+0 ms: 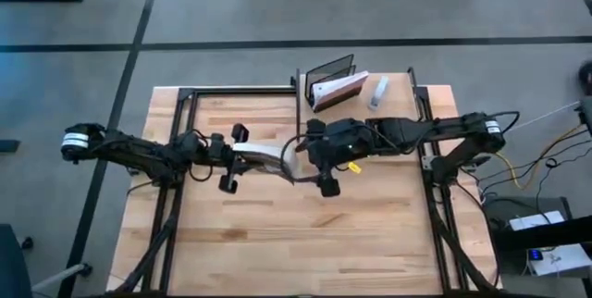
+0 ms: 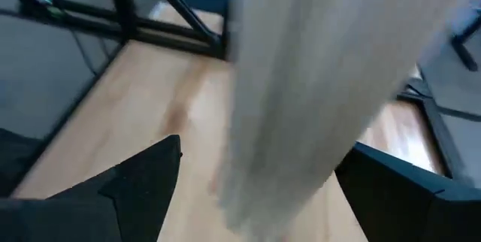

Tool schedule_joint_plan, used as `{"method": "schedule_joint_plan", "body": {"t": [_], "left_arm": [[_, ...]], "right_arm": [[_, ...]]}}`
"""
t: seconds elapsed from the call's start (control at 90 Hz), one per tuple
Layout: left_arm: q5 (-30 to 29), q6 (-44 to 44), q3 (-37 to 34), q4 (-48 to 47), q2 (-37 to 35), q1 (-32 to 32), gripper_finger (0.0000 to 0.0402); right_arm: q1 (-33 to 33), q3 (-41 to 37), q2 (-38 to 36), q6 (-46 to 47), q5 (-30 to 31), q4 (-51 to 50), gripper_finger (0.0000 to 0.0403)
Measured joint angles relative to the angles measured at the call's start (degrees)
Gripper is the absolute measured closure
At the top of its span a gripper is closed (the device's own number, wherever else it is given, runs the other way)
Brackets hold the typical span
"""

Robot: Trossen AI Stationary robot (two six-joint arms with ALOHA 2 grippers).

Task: Stock shelves
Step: Put the black book into the black desk organizer on the shelf

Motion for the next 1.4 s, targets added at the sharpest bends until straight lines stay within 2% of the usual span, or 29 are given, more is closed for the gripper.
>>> {"method": "schedule_joint_plan", "body": {"t": [0.111, 0.311, 0.489, 0.7, 1.033, 1.4], "left_arm": [[-3.63, -0.02, 0.74, 0.37, 0.00, 0.00, 0.0361], [-3.62, 1.26, 1.96, 0.36, 1.08, 0.00, 0.0361], [-3.77, 1.58, 3.60, 0.38, 2.80, 0.00, 0.0361], [-3.81, 1.68, 5.35, 0.19, 4.15, 0.00, 0.0358], [-3.64, 1.99, 4.57, 0.03, 2.69, 0.00, 0.0335], [-3.42, 4.31, 4.53, -7.08, 0.25, 0.02, 0.0332]], "right_arm": [[0.44, 0.00, 0.11, 2.88, 0.46, 1.24, 0.0080], [0.44, 0.00, 0.20, 6.81, 7.66, 2.55, 0.0085], [0.47, 0.02, 1.00, 7.29, 9.35, 2.53, 0.0107], [0.46, -0.02, 2.27, 7.85, 13.46, 1.85, 0.0179], [0.42, -0.02, 2.32, 7.20, 14.03, 1.73, 0.0367], [0.44, -0.04, 1.67, 6.11, 13.77, -0.79, 0.0369]]}}
